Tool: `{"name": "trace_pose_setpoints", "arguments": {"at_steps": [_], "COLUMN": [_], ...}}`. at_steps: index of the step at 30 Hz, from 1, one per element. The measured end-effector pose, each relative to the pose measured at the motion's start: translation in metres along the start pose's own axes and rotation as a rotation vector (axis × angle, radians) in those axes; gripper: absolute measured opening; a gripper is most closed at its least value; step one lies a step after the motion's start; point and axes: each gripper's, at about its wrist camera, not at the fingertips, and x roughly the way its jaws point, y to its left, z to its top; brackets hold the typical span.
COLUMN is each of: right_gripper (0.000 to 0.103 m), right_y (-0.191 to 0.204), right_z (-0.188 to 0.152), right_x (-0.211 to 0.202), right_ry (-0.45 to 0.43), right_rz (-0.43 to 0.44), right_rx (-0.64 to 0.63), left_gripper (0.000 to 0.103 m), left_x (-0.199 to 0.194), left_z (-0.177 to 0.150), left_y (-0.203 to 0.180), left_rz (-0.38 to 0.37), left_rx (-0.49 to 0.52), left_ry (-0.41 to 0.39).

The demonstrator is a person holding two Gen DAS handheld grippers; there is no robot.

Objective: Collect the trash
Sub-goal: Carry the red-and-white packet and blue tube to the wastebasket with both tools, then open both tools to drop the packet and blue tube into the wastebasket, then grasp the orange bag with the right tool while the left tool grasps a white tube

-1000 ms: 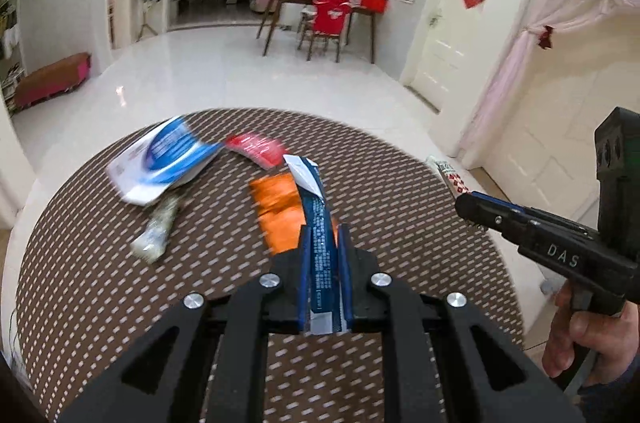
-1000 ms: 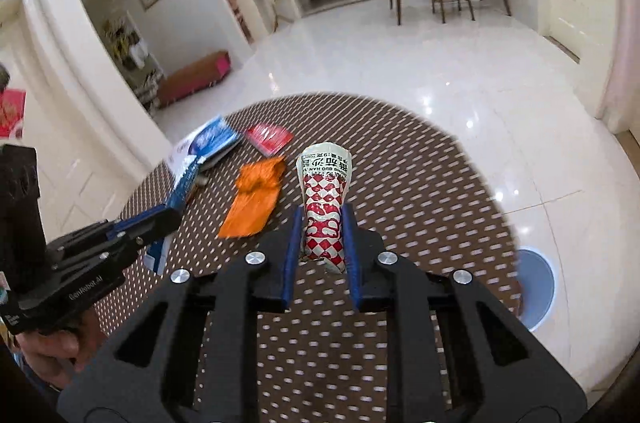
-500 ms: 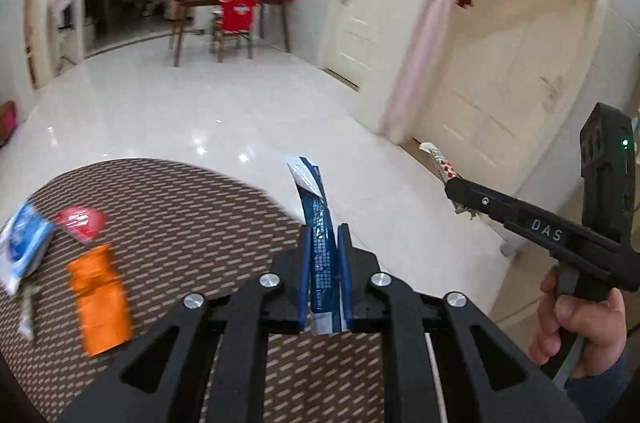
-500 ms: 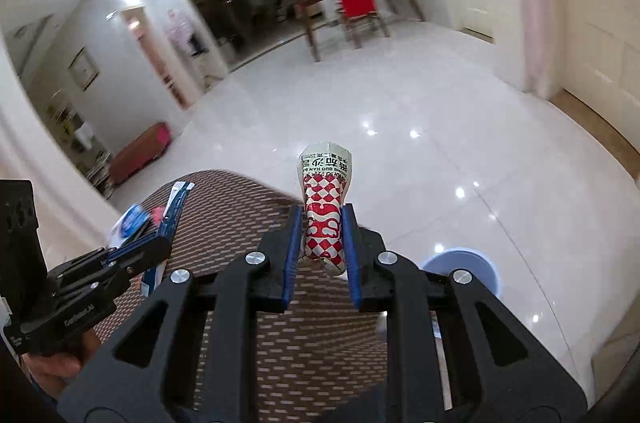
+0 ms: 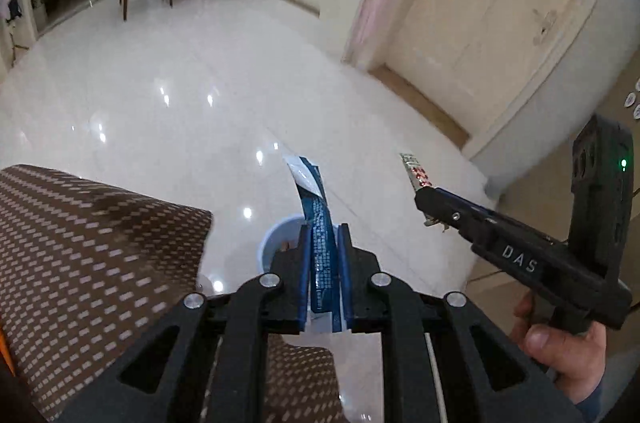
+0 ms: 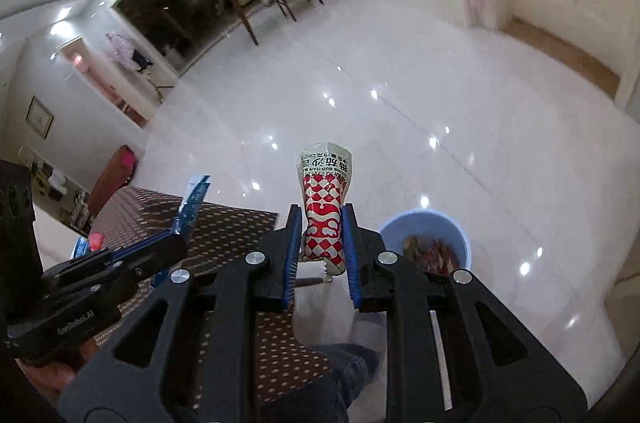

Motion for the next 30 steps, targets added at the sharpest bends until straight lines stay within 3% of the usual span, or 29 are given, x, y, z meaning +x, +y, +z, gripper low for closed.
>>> {"name": "trace_pose_setpoints", "arguments": {"at_steps": [13,14,15,17,18,22,24,30], "right_gripper": [0.023,0.031,0.046,0.052,0.062,0.082,0.097,0.097], "right_y": [-0.066,-0.072,-0.078,-0.089,-0.093,-0.099,-0.097,-0.076], "right_z": [0.007,0.007,0.007,0.006,0.005,0.001,0.0,0.002], "right_x": [0.053,0.057,0.058,0.058,0.057,0.045,0.038,0.008], "right_ry": [0.105,0.114,0.117,0.112,0.111,0.095,0.084,0.014], "right_rz": [0.008,0.013,0.021,0.002,0.006,-0.01,-0.035,-0.13], "right_rx": [0.119,0.15,0.173,0.213,0.226,0.236,0.237,0.223], "left_gripper": [0.015,0.024,0.033,0.071,0.077,0.085,0.087,0.089], "left_x": [0.119,0.123,0.129,0.135,0.134,0.122,0.11,0.055], "left_z": [0.033,0.031,0.032,0.034,0.038,0.041,0.042,0.04], "left_y": [-0.019,-0.017,-0.014,-0.007,-0.001,0.007,0.008,0.005], "left_rz": [0.002,-0.004,0.0,0.04,0.046,0.068,0.086,0.131], "left_rx": [0.011,0.009,0.003,-0.027,-0.051,-0.073,-0.076,-0.079], "left_ry": [0.266,0.281,0.295,0.283,0.265,0.242,0.21,0.077]}}
